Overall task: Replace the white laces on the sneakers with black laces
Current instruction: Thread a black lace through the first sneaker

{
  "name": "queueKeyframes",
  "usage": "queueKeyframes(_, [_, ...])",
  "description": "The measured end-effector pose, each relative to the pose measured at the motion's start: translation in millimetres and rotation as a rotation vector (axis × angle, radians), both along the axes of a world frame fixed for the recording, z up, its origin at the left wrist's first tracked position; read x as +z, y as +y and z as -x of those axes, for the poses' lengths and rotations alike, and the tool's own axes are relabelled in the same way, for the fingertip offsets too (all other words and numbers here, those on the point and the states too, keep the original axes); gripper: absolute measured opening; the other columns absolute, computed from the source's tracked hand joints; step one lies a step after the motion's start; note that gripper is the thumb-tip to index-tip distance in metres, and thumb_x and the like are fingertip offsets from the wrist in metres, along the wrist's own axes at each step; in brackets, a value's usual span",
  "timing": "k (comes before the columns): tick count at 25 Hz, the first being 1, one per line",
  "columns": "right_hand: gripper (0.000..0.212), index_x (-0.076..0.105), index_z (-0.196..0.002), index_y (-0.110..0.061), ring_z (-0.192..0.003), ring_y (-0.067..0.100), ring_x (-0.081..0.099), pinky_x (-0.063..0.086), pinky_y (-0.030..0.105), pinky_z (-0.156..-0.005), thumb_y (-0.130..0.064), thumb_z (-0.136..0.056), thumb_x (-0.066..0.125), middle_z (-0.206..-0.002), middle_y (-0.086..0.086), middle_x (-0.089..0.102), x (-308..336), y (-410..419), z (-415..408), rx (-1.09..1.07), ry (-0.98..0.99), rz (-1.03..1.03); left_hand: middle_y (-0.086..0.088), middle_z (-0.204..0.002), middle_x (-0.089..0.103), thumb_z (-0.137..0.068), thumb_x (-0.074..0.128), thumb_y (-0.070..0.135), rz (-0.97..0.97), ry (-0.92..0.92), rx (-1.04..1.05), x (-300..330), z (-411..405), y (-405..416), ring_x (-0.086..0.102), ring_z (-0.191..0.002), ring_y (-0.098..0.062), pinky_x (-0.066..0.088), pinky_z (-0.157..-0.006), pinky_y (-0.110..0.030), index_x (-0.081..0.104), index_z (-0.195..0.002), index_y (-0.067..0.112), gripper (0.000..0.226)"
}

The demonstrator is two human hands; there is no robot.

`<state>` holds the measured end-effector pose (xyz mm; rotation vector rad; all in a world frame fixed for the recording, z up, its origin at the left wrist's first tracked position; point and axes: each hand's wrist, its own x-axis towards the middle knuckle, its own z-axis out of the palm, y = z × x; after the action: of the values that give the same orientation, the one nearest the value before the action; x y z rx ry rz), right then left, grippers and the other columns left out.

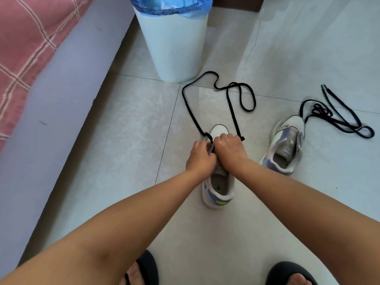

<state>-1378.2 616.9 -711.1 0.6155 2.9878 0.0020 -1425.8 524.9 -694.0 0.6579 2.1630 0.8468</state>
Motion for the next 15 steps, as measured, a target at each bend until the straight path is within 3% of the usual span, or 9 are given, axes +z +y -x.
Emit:
queueKeyframes(3, [0.042, 0.053, -0.050, -0.012, -0.038, 0.020, 0.052, 0.037, 0.019, -0.038, -0.008, -0.027, 0.088, -0.047, 0.004, 0.051, -7, -1, 1, 0.003, -0.024, 0.040, -0.012, -0.127, 0.048, -0.093, 0.040, 0.025, 0.109, 0.429, -0.154, -11, -34, -25, 0.059, -0.102, -0.027, 0.050, -0.070, -0.035, 0.032, -0.141, 0.003, 0.053])
queueKeyframes(6, [0.042, 0.054, -0.051, -0.011, -0.038, 0.020, 0.052, 0.038, 0.019, -0.038, -0.009, -0.025, 0.088, -0.048, 0.005, 0.051, 0, 0, 2, 0.024, -0.060, 0.055, -0.014, -0.134, 0.037, -0.097, 0.041, 0.018, 0.317, 0.272, -0.136, -13, -30, -23, 0.059, -0.105, -0.031, 0.043, -0.069, -0.032, 0.013, -0.145, 0.001, 0.058])
queueKeyframes(9, [0.023, 0.061, -0.064, -0.006, -0.053, 0.024, 0.060, 0.044, 0.026, -0.052, -0.011, -0.051, 0.079, -0.062, 0.009, 0.058, 6, -2, 2, 0.101, -0.088, -0.079, -0.014, -0.132, 0.034, -0.095, 0.040, 0.008, 0.334, 0.287, -0.106, -16, -25, -15, 0.060, -0.101, -0.029, 0.043, -0.066, -0.028, 0.020, -0.139, 0.000, 0.049])
queueKeyframes(12, [0.007, 0.060, -0.053, -0.011, -0.043, 0.021, 0.053, 0.040, 0.022, -0.048, -0.015, -0.047, 0.063, -0.051, 0.005, 0.054, 18, -4, -12, 0.257, -0.029, -0.163, -0.013, -0.131, 0.033, -0.093, 0.043, 0.006, 0.369, 0.277, -0.122, -16, -23, -14, 0.057, -0.102, -0.027, 0.044, -0.066, -0.026, 0.027, -0.133, -0.001, 0.043])
queueKeyframes(15, [0.009, 0.058, -0.060, -0.011, -0.048, 0.022, 0.052, 0.039, 0.025, -0.047, -0.006, -0.056, 0.052, -0.058, 0.007, 0.055, 24, -2, -30, 0.525, 0.105, -0.138, -0.013, -0.130, 0.033, -0.092, 0.043, 0.005, 0.418, 0.308, -0.157, -15, -16, -18, 0.054, -0.105, -0.025, 0.045, -0.069, -0.026, 0.027, -0.132, 0.000, 0.043])
